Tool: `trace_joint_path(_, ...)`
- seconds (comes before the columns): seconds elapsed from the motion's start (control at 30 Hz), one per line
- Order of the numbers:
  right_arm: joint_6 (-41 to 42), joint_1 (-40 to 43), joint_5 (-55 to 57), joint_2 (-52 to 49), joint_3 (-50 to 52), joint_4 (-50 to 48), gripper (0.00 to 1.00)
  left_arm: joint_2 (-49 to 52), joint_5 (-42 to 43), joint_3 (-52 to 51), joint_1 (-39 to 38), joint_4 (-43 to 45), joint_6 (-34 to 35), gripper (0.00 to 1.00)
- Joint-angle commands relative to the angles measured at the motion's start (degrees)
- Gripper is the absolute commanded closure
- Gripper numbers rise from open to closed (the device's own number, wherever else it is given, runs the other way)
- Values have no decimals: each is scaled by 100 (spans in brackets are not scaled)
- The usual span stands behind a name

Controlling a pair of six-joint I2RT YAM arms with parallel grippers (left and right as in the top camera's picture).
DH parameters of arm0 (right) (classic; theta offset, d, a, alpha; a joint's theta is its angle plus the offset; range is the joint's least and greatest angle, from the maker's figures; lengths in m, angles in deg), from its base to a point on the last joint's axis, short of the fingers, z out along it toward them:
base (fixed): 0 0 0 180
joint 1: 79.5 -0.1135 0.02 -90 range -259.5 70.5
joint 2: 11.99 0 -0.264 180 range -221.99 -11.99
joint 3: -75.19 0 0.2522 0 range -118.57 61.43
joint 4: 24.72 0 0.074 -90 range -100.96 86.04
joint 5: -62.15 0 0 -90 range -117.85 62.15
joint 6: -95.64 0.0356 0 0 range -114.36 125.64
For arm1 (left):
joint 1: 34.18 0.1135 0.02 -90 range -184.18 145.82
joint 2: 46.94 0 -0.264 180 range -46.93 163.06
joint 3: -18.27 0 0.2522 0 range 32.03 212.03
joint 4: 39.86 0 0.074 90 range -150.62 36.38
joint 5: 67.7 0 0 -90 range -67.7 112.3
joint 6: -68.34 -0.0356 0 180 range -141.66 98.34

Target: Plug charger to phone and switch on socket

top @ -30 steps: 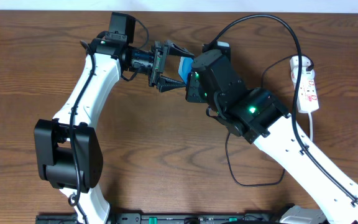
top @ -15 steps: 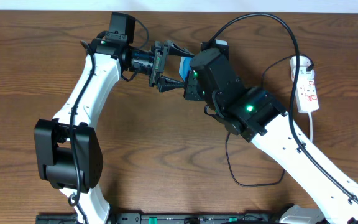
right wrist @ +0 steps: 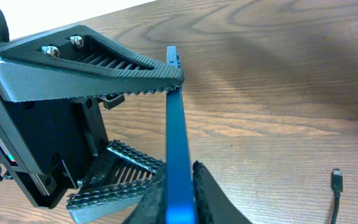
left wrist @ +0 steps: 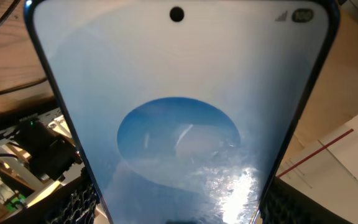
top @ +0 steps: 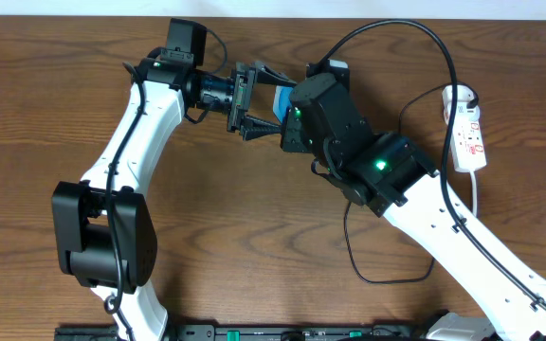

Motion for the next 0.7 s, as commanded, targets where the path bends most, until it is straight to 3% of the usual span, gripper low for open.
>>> trace_joint_path(0.0, -7, 13, 116, -33, -63, 2, 95, -118, 393, 46, 28, 26, -15, 21)
trace_joint_path(0.3, 20, 7, 114, -31, -63, -42, 99, -118, 293, 46, 28, 70, -17, 20)
trace_joint_path(0.4, 24, 44, 118, 0, -66, -168, 99, -118, -74, 46, 28, 70, -15, 5)
trace_joint_path(0.43, 85, 70, 125, 17, -66, -214, 99, -118, -236, 46, 28, 68, -15, 4)
trace_joint_path(0.67, 1513, 415, 566, 297, -66, -299, 99, -118, -555, 46, 28, 70, -4, 4)
